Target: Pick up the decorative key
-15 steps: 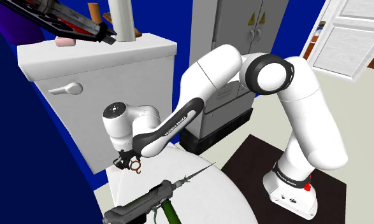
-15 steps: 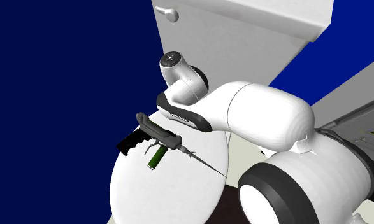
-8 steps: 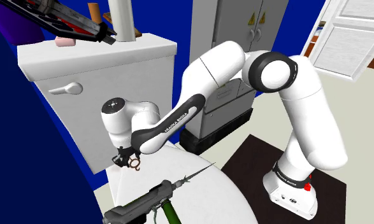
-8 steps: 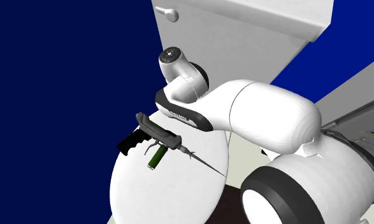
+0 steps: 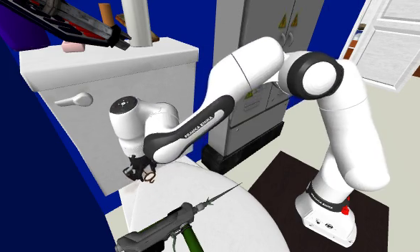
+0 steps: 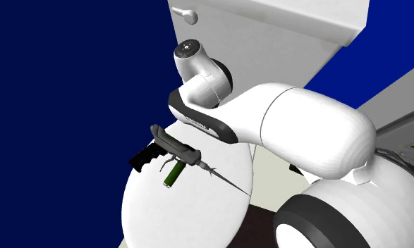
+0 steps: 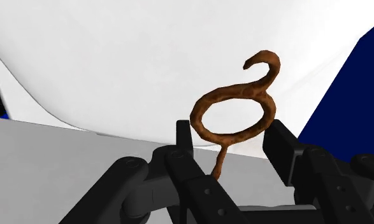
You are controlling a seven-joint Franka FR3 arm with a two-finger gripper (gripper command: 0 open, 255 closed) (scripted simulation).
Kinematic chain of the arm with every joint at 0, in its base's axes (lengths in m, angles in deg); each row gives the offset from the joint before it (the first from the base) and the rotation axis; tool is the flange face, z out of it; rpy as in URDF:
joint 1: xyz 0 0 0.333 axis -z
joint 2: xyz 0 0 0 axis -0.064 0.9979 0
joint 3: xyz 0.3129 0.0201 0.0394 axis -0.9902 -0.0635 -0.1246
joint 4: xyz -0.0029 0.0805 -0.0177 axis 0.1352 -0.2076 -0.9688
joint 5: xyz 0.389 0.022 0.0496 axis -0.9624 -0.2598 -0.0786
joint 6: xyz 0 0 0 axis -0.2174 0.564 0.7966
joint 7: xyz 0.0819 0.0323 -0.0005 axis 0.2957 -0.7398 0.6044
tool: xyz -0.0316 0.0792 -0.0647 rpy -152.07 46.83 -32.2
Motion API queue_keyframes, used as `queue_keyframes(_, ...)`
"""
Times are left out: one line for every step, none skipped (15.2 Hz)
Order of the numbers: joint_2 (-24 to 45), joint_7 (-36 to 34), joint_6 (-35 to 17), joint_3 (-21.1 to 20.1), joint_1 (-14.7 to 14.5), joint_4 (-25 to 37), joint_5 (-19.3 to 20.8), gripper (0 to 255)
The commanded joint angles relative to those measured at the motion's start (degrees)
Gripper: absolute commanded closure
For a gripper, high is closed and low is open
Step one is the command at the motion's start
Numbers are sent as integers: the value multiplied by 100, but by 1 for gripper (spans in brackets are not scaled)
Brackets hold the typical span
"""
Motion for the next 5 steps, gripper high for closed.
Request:
queue_keyframes(-89,41,102,-32,20,19,-51,255)
queue_keyframes(-129,62,155,-47,28,36,-75,255)
queue_keyframes(-167,82,208,-62,35,54,-99,255)
queue_keyframes(-174,86,215,-64,36,56,-103,255)
queue_keyframes(-173,86,216,-64,36,57,-102,255)
